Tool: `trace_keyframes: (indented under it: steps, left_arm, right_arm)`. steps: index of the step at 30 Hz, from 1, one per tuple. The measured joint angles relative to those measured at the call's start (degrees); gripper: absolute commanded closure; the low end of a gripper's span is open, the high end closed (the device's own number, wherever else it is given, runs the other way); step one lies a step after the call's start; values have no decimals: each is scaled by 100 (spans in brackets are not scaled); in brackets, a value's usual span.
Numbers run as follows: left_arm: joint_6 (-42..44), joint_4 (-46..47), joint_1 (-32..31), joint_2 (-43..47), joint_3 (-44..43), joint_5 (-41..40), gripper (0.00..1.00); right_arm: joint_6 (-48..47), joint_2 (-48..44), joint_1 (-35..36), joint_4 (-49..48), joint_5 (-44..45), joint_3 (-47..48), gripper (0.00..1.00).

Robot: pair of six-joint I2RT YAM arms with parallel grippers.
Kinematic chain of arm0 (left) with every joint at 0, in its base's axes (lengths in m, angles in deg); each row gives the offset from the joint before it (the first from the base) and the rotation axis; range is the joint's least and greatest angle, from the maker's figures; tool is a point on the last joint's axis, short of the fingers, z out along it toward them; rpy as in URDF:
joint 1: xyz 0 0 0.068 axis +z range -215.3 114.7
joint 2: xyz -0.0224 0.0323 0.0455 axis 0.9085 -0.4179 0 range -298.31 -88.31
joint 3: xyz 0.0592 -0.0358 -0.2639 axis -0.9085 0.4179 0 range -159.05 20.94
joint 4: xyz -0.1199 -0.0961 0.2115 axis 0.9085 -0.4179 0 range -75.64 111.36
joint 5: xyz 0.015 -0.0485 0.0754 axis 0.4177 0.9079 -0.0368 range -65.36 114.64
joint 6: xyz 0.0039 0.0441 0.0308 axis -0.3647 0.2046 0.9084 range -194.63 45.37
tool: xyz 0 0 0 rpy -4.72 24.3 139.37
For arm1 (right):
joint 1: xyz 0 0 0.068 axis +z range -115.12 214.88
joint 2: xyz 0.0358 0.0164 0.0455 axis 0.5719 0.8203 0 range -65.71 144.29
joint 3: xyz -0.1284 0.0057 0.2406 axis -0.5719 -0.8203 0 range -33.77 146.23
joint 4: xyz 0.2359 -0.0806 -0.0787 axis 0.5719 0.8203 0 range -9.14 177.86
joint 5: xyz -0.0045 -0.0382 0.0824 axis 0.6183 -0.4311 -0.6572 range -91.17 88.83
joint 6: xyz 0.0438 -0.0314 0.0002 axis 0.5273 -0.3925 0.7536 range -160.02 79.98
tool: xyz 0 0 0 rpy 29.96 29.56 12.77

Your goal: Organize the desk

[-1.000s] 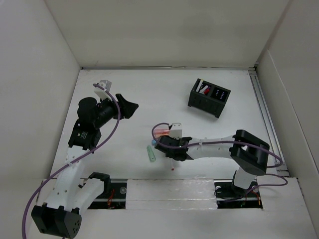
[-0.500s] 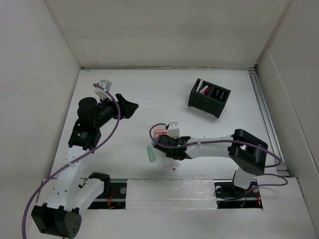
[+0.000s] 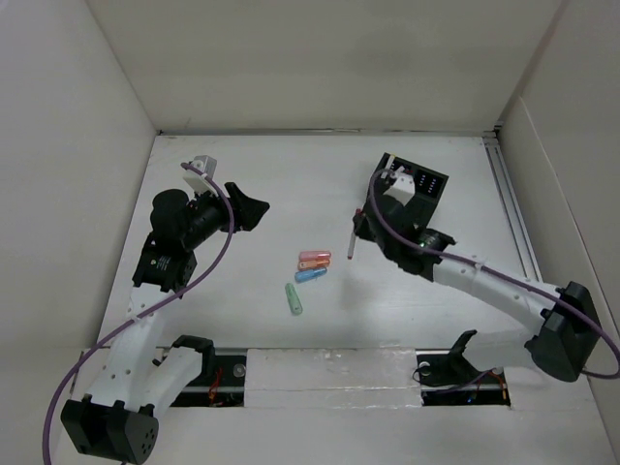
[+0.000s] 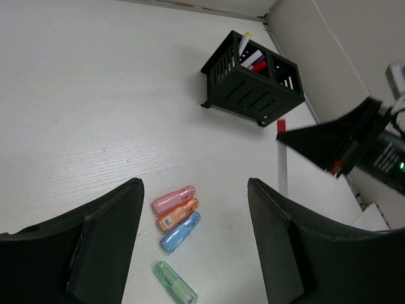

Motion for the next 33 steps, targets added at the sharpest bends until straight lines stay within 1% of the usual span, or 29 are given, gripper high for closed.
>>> trace_keyframes:
  steps: [3, 8, 11, 14, 18, 21, 24, 27, 28, 30, 31, 33]
  left_arm:
    - [0, 0, 0, 0, 0, 28, 37]
    - [0, 2, 0, 46, 0, 46, 37]
    - [0, 0, 0, 83, 0, 52, 37]
    - [0, 0, 0, 109, 0, 52, 37]
    - [0, 0, 0, 111, 0, 59, 37]
    - [0, 0, 0, 105, 0, 63, 37]
    - [0, 0, 0, 103, 0, 66, 37]
    - [0, 0, 0, 72, 0, 68, 37]
    - [0, 0, 0, 57, 0, 72, 37]
    - [0, 0, 0, 39, 0, 74, 37]
    - [0, -2, 0, 35, 0, 74, 37]
    - [0, -2, 0, 31, 0, 76, 37]
  right_arm:
    - [-269, 118, -717, -396, 0, 332, 100]
    - [-704, 855, -1871, -1121, 337, 1244, 100]
    - [-990, 1366, -2382, -1644, 647, 1725, 100]
    - [-1276, 1786, -2741, -2201, 979, 1923, 100]
    - [-1762, 2430, -2909, -2787, 1427, 2079, 100]
    - [-2020, 2835, -2863, -2992, 1611, 2188, 100]
    - [-2197, 3051, -2778, -3069, 1753, 2188, 99]
    - [-2326, 3167, -2688, -3154, 1880, 2192, 95]
    - [-2380, 3230, -2651, -3217, 1943, 2205, 91]
    - [-2413, 3261, -2612, -3244, 1985, 2210, 89]
    - [-2435, 3276, -2581, -3244, 2033, 2210, 85]
    - [-2463, 3287, -2507, -3254, 2120, 2203, 81]
